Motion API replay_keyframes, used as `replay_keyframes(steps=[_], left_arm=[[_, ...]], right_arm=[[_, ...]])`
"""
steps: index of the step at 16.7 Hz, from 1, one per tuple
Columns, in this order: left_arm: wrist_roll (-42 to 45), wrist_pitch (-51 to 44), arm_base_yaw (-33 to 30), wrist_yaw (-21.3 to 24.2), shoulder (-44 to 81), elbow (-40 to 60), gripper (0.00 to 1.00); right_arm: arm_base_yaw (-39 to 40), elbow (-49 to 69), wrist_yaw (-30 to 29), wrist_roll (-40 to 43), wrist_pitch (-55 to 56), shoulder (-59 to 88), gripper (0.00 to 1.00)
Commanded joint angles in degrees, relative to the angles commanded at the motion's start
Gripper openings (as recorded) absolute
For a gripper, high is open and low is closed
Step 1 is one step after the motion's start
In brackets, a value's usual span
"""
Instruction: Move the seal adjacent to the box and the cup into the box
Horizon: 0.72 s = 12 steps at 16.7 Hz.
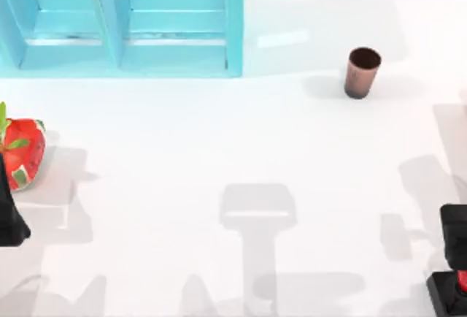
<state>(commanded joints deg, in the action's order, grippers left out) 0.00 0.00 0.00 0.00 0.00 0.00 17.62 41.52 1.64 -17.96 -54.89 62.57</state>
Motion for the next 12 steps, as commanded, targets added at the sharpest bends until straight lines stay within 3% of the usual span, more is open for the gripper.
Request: replay_keyframes(steps=[4, 12], left_arm=[[0.0, 0.0, 0.0, 0.0, 0.0, 0.0, 1.0], [0.0, 0.0, 0.0, 0.0, 0.0, 0.0, 1.0]], right_arm=[[0.05, 2.31, 0.07, 0.12, -2.25, 0.24, 1.0], [-0.45, 22.3, 0.11, 0.46, -20.8, 1.47, 1.0]])
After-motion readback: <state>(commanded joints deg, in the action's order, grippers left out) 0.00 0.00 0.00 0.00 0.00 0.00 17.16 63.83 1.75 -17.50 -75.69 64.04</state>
